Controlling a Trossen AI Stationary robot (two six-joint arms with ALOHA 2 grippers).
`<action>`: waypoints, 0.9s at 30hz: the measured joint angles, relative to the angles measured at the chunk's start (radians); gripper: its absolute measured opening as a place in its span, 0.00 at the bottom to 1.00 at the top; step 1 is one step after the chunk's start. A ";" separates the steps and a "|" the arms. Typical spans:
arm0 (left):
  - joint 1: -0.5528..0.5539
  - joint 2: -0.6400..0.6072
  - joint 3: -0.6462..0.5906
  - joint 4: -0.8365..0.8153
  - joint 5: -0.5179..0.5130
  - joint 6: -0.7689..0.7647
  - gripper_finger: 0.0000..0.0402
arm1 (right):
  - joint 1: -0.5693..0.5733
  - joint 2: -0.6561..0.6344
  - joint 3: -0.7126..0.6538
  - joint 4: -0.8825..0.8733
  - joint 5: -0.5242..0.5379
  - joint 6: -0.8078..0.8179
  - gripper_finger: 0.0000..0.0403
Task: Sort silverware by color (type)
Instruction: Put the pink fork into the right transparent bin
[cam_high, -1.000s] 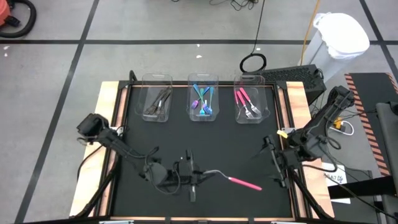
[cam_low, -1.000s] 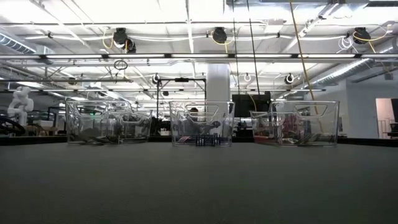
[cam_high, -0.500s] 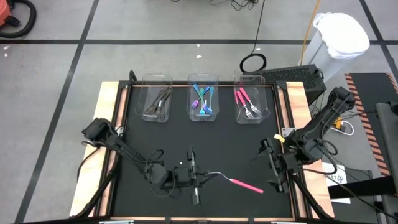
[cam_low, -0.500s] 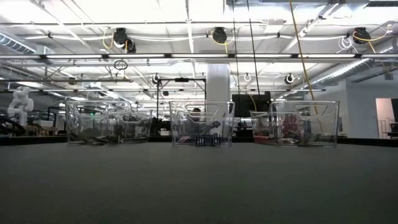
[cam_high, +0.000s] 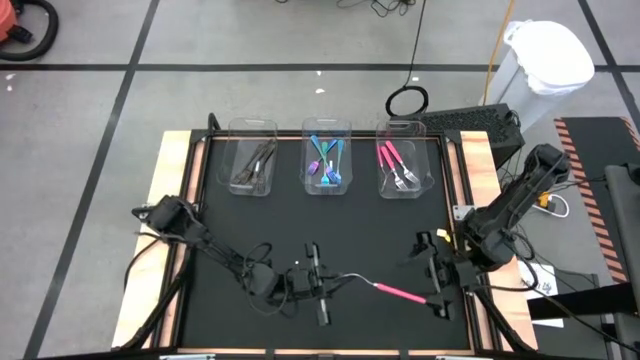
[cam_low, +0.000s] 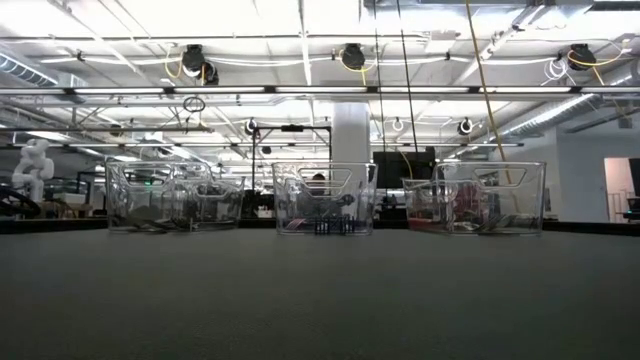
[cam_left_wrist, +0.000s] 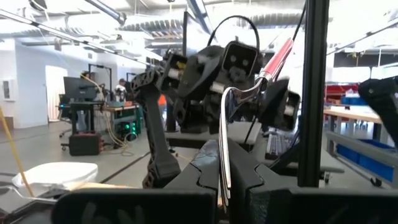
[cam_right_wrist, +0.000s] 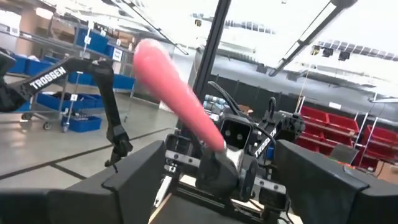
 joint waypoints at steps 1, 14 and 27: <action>0.000 0.005 0.000 -0.002 0.000 0.000 0.01 | 0.006 0.003 0.000 0.013 0.000 -0.010 0.75; 0.000 0.010 0.000 0.004 0.004 0.003 0.01 | 0.128 0.007 0.000 0.129 -0.002 -0.124 0.61; 0.001 0.010 0.000 0.012 0.005 -0.001 0.01 | 0.130 0.007 0.000 0.133 -0.002 -0.131 0.53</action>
